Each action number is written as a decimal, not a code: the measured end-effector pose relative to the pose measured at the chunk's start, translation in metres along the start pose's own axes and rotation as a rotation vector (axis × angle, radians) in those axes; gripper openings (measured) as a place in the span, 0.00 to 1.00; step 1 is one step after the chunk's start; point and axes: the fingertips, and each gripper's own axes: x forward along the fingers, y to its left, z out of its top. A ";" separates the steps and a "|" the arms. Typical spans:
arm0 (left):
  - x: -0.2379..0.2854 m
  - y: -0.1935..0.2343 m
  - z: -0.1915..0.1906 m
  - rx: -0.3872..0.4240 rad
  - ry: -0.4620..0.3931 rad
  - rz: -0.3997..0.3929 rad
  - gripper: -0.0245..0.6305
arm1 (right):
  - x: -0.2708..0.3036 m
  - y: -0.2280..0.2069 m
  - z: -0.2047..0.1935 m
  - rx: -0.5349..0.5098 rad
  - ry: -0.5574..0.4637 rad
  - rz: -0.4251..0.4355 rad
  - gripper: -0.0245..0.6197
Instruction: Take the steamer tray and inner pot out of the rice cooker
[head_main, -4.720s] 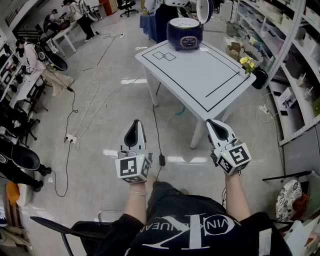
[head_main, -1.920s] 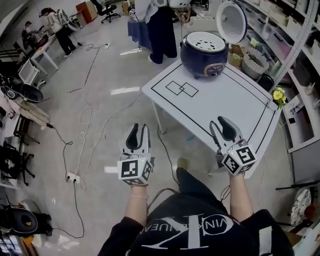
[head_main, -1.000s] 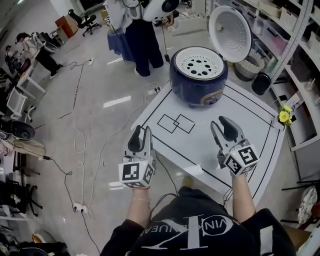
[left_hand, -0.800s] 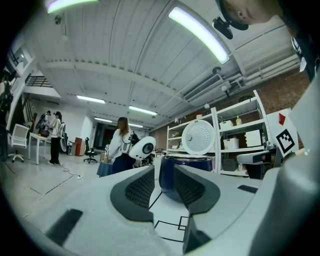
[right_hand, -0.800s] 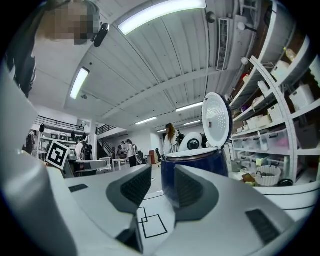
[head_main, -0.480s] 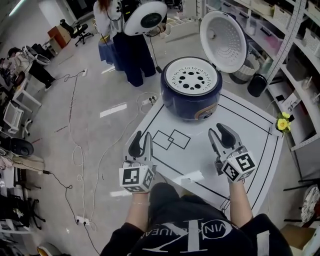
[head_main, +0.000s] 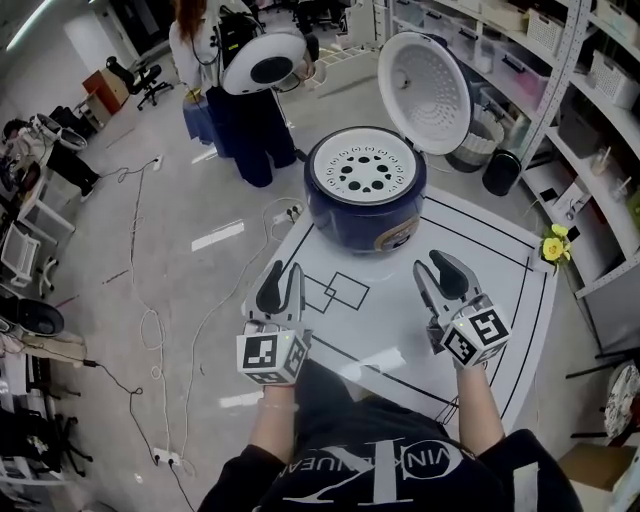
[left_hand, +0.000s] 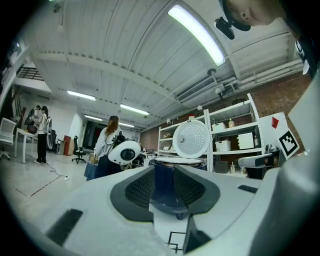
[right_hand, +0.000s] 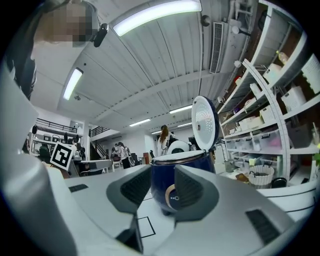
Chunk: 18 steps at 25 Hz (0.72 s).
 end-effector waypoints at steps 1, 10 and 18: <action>0.001 0.001 0.002 0.003 -0.001 -0.001 0.19 | 0.001 0.000 0.002 0.006 -0.005 -0.001 0.24; 0.018 0.016 0.004 -0.004 0.007 -0.022 0.19 | 0.014 -0.004 0.008 0.025 -0.017 -0.020 0.24; 0.045 0.033 -0.006 -0.034 0.027 -0.083 0.19 | 0.035 -0.009 0.010 0.023 -0.012 -0.056 0.23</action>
